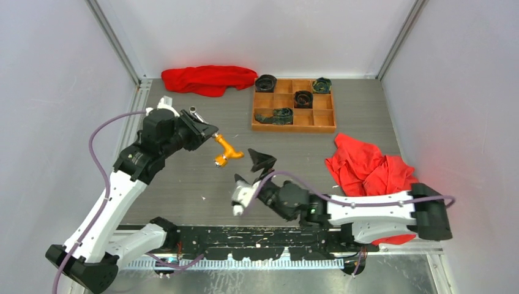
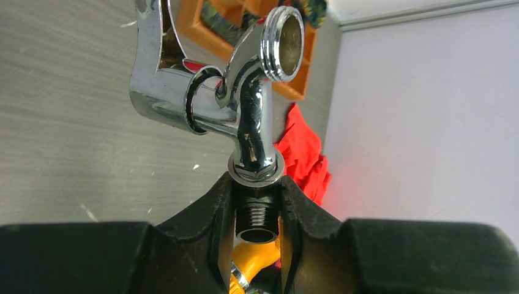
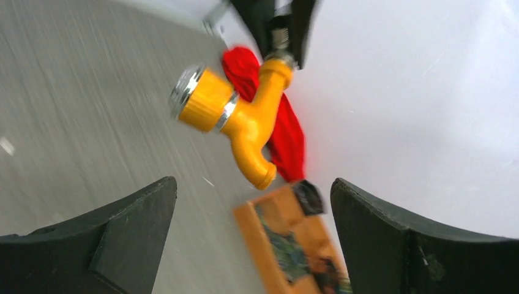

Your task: Install the water faucets

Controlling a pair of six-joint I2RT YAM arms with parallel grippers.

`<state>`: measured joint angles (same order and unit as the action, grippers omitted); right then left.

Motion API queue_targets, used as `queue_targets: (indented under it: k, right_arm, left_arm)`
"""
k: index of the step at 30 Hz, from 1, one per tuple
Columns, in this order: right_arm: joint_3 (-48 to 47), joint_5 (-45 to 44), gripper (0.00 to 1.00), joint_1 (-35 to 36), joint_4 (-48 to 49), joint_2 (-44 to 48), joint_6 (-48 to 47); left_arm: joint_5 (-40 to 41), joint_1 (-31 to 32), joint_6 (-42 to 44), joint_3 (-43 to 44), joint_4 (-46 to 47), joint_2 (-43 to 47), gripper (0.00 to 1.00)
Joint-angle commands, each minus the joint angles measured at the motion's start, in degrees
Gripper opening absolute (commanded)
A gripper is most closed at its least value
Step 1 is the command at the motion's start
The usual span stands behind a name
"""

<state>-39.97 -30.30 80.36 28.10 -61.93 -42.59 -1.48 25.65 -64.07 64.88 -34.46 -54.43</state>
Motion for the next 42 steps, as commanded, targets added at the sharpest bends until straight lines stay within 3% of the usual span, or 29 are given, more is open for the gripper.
queue_targets:
  k: [1, 5, 12, 15, 20, 22, 24, 27, 29, 34, 38, 42]
  right_arm:
    - [2.1, -10.4, 1.0, 1.9, 15.9, -8.8, -34.7]
    - [1.8, -10.3, 1.0, 2.0, 27.4, -17.1, -44.2]
    - [-0.8, -7.3, 1.0, 1.8, 33.6, -24.8, -47.1]
    - [-2.6, -7.3, 0.94, 1.2, 36.6, -28.1, -47.2]
    - [-4.6, -9.2, 0.57, 0.6, 42.6, -31.6, -45.4]
    - [-5.0, -10.0, 0.29, 0.5, 44.2, -32.3, -42.8]
    - [-5.0, -10.7, 0.18, 0.5, 46.1, -32.3, -38.5]
    - [-5.5, -11.1, 0.14, 0.5, 41.0, -28.4, -26.1]
    - [-5.8, -9.0, 0.14, 0.2, 34.5, -24.0, -12.3]
    - [-6.4, 6.1, 0.16, -5.9, 17.6, -13.7, 25.4]
    - [-3.8, 19.7, 0.16, -13.0, 18.2, -10.5, 48.9]
    - [-1.4, 28.4, 0.17, -18.9, 22.5, -10.3, 65.5]
  left_arm:
    - [-1.9, 0.1, -0.4, 2.8, -1.3, 0.2, 0.0]
    - [-1.9, 0.1, -0.3, 3.0, -2.0, 0.3, 0.0]
    - [-2.8, 0.1, -0.3, 2.5, -1.8, 0.7, 0.0]
    - [-2.9, 0.2, -0.3, 2.3, -1.7, 1.1, 0.0]
    - [-3.1, 0.1, -0.7, 1.3, -1.2, 1.9, 0.0]
    - [-3.4, 0.1, -0.7, 0.8, -0.4, 2.3, 0.0]
    - [-3.4, 0.1, -0.7, -0.2, 0.8, 2.9, 0.0]
    - [-3.4, 0.1, -1.0, -1.7, 2.8, 4.1, 0.0]
    - [-3.5, 0.1, -1.4, -2.8, 4.3, 4.7, 0.0]
    - [-4.7, 0.1, -4.2, -7.5, 11.6, 6.5, 0.0]
    - [-4.7, 0.1, -6.1, -11.9, 17.3, 8.1, 0.0]
    - [-4.5, 0.1, -5.6, -12.5, 19.0, 8.7, 0.0]
